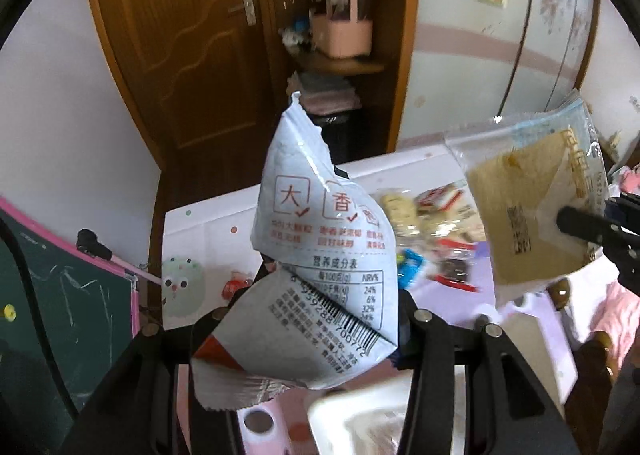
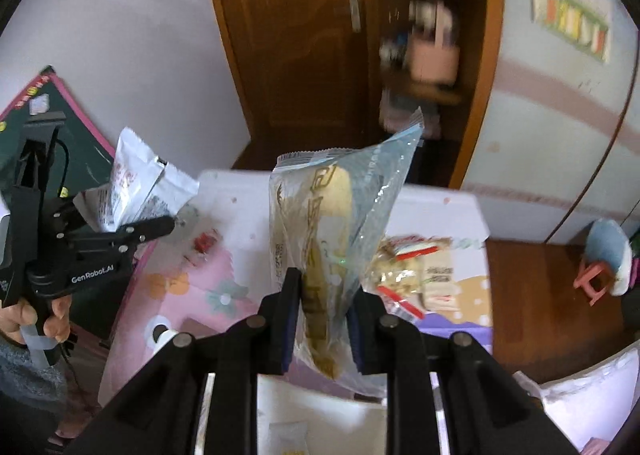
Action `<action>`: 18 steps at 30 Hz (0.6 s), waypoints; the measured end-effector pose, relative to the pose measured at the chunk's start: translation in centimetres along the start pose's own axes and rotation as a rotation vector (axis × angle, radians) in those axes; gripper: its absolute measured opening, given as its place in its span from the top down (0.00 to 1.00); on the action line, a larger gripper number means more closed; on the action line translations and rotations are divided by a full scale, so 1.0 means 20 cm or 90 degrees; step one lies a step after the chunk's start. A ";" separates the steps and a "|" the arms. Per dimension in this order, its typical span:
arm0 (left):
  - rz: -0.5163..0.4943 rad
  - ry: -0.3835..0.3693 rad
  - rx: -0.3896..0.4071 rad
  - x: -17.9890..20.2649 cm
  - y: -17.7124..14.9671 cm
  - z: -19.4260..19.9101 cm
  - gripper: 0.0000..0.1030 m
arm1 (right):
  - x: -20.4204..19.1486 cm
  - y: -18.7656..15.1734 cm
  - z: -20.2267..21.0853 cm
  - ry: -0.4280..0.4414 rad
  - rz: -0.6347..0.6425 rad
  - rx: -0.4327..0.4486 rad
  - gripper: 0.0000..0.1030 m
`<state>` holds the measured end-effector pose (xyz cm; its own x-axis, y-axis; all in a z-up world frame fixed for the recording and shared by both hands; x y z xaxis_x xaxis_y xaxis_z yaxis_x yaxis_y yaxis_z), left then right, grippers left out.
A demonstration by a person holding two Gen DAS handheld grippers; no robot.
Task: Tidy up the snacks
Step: 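Carry both held snacks over the white tray and release them inside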
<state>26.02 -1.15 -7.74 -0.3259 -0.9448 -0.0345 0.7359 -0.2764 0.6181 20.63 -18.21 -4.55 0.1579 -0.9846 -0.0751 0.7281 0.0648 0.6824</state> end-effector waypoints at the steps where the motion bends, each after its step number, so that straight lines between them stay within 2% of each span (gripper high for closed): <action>1: -0.002 -0.006 0.009 0.02 -0.01 0.06 0.56 | -0.01 -0.01 0.06 -0.005 -0.001 0.014 0.79; 7: -0.007 -0.046 0.058 0.17 -0.14 0.44 0.56 | -0.09 -0.16 0.38 0.007 -0.011 0.071 0.79; 11: -0.011 -0.060 0.083 0.31 -0.25 0.60 0.56 | -0.13 -0.30 0.48 0.014 -0.007 0.095 0.79; 14: -0.001 -0.087 0.088 0.40 -0.39 0.65 0.56 | -0.17 -0.40 0.51 0.029 -0.011 0.097 0.79; 18: 0.001 -0.084 0.072 0.48 -0.60 0.59 0.56 | -0.19 -0.54 0.54 0.032 -0.019 0.093 0.79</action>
<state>7.05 -4.90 -6.16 -0.4055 -0.9118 0.0651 0.6669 -0.2464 0.7032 4.98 -16.85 -3.73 0.1742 -0.9760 -0.1304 0.6292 0.0084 0.7772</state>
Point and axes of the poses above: each gripper's, at about its wrist camera, not at the fingertips, and z roughly against the way its jaws point, x to its right, y to its top, the point moved 9 cm from there along -z, roughly the way its jaws point, and after that the axes turned 2 degrees about -z, right-handed, at the moved point
